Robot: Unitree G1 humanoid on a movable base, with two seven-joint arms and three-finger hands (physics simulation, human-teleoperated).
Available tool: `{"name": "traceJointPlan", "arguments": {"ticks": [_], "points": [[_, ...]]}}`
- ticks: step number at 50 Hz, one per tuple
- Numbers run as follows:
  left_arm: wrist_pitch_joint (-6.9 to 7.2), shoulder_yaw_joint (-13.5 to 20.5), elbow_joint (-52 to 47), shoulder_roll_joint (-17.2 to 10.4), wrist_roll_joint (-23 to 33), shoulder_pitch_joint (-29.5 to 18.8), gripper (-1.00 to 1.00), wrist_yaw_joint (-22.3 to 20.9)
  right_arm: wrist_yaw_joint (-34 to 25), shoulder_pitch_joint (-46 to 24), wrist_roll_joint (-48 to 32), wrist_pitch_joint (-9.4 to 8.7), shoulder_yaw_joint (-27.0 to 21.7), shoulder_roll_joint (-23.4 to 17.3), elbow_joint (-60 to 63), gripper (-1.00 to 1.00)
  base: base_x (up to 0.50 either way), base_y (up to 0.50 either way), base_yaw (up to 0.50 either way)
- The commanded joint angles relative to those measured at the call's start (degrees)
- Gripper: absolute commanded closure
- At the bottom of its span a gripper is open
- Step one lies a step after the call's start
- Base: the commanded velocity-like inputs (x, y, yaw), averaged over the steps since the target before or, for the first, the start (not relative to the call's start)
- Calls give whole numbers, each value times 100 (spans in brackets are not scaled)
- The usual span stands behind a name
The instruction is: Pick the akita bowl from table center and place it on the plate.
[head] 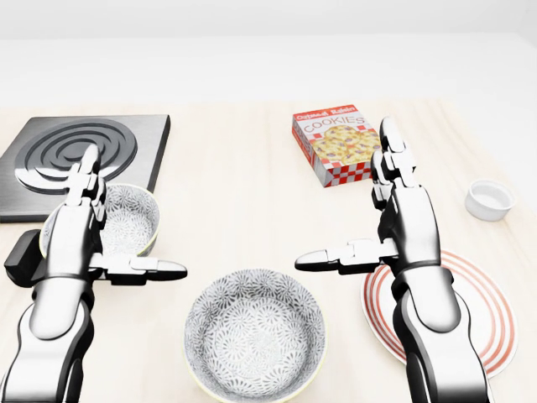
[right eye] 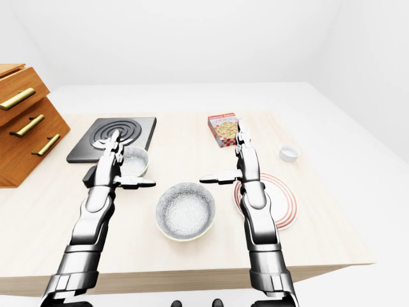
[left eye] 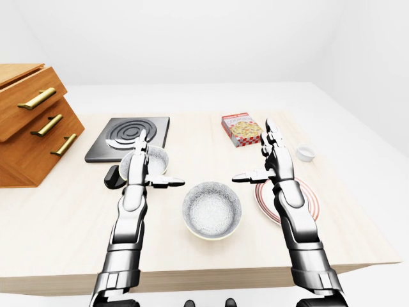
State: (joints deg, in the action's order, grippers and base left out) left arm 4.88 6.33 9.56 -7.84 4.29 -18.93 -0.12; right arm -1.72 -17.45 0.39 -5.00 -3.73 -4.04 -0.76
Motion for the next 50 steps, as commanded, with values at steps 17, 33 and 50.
{"name": "traceJointPlan", "arguments": {"ticks": [17,33,50], "points": [[-988,-557,4722,-874,3683,-1971,-100,1239,5,-45,-35,0,-4,-1,-144,-100,0,0,0],[-983,-819,6383,-901,4587,-2992,-100,1654,-20,22,-32,0,-11,-6,-195,-100,0,0,0],[-497,-845,6397,-874,4784,-2973,-100,1116,-17,0,-26,0,-20,-15,-267,-100,0,0,0]]}}
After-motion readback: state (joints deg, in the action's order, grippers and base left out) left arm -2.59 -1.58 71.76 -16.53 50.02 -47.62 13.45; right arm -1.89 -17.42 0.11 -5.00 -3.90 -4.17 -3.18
